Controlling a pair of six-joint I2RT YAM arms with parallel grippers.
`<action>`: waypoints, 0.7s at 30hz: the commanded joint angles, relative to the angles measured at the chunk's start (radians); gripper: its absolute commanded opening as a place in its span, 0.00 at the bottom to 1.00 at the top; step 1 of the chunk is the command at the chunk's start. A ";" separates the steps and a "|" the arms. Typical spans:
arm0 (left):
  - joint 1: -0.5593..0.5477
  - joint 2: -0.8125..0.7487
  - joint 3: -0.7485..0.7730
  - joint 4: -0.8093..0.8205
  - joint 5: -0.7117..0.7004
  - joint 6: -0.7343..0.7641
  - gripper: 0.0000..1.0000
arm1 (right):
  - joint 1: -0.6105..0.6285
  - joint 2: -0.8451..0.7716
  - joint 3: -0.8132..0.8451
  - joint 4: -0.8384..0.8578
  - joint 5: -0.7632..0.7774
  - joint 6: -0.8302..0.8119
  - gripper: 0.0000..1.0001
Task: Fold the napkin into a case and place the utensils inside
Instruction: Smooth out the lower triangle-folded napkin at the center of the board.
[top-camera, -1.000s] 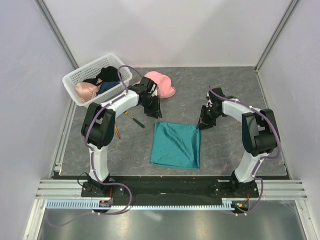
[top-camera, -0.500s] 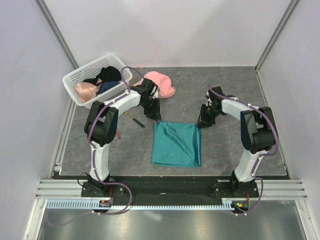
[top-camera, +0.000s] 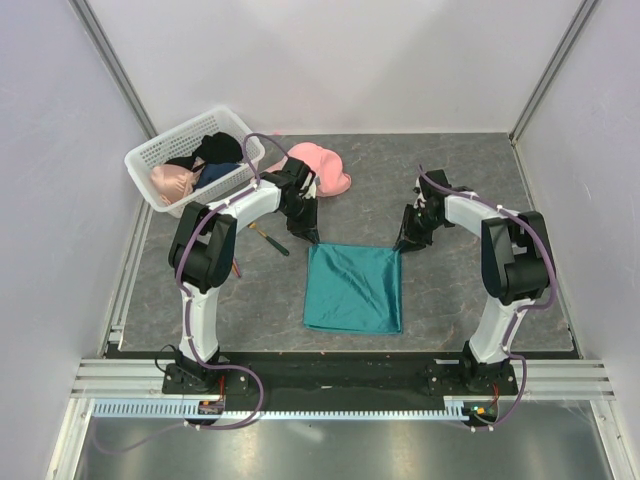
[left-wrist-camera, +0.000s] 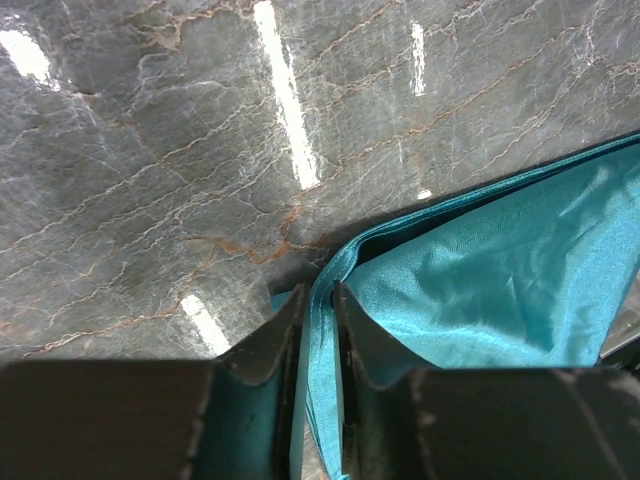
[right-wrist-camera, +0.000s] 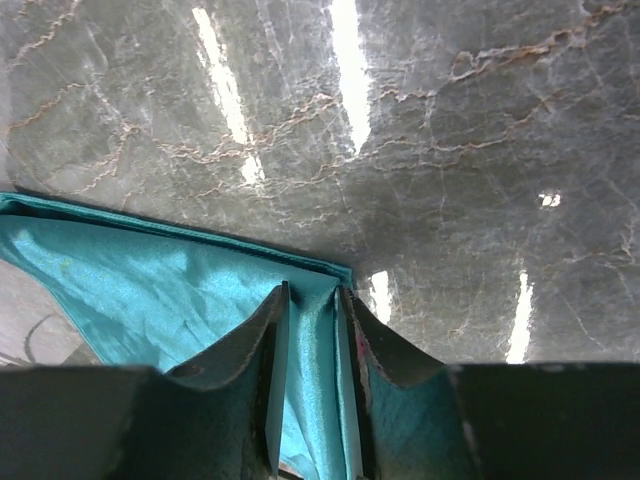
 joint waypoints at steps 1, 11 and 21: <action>0.000 -0.004 0.000 -0.011 -0.001 0.051 0.17 | -0.006 0.022 0.033 -0.001 0.009 -0.019 0.30; 0.025 -0.007 -0.002 -0.024 -0.048 0.062 0.02 | -0.023 0.039 0.022 0.004 0.079 -0.038 0.00; 0.033 -0.024 -0.031 -0.030 -0.038 0.055 0.02 | -0.028 0.069 0.084 -0.011 0.106 -0.105 0.00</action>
